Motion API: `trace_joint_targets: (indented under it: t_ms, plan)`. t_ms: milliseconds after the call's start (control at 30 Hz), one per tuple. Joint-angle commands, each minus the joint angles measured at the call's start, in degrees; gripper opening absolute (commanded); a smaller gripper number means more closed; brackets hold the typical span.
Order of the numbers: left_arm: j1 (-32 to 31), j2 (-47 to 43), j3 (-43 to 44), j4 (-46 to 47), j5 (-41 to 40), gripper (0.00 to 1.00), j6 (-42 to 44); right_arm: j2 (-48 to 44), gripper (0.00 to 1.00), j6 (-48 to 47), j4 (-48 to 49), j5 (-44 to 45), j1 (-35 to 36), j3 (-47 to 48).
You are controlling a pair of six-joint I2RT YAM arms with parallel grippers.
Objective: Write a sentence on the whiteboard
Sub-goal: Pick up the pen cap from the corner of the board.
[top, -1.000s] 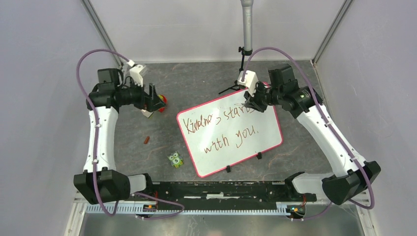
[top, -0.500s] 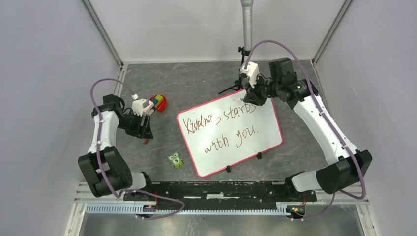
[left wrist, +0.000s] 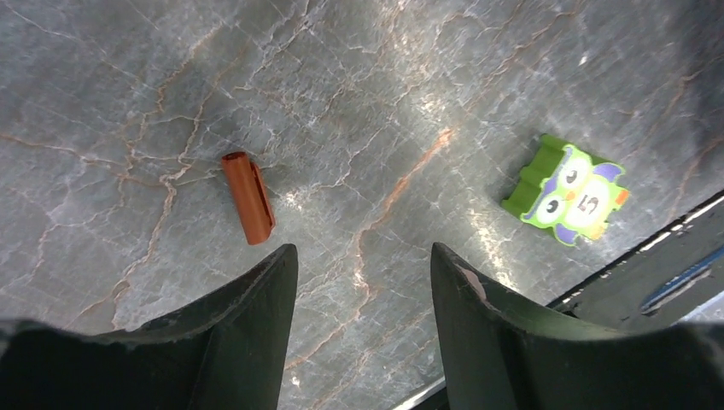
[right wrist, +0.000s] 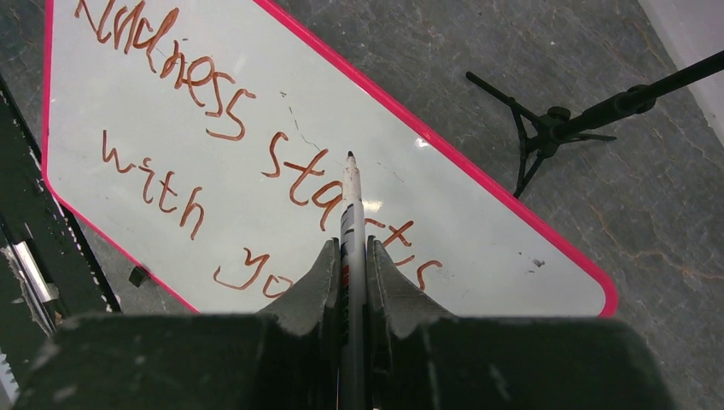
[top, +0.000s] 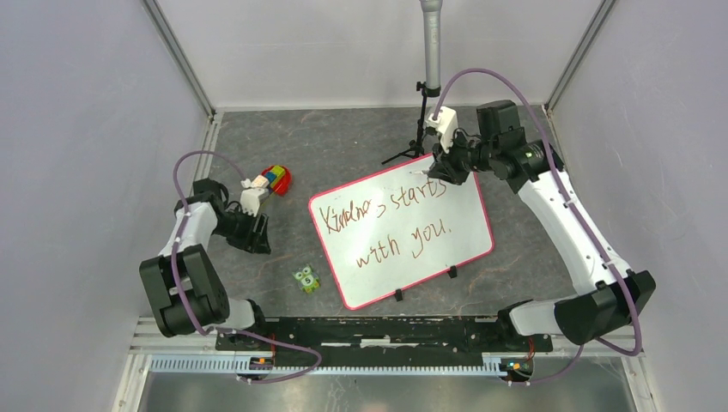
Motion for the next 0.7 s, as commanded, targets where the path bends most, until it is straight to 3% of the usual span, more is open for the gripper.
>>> trace_joint_targets:
  t_ms: [0, 133, 367, 600, 667]
  plan:
    - [-0.66, 1.90, -2.62, 8.48, -4.32, 0.63, 1.78, -2.08, 0.00, 0.03, -0.31, 0.72, -0.11, 1.79]
    - [-0.59, 2.28, -4.04, 12.30, -8.33, 0.61, 1.63, -1.77, 0.00, 1.08, 0.87, -0.23, -0.10, 1.71]
    - [-0.59, 3.50, -4.13, 16.50, -8.59, 0.57, 0.45, -0.77, 0.00, 1.13, 1.03, -0.58, -0.12, 2.42]
    - [-0.68, 9.15, -5.79, 18.78, -11.85, 0.52, 7.65, -0.60, 0.00, 2.41, 2.35, -2.12, -0.08, 1.98]
    - [-0.68, 9.93, -6.41, 19.66, -12.84, 0.44, 7.83, -0.37, 0.00, 2.94, 2.54, -2.56, -0.10, 2.42]
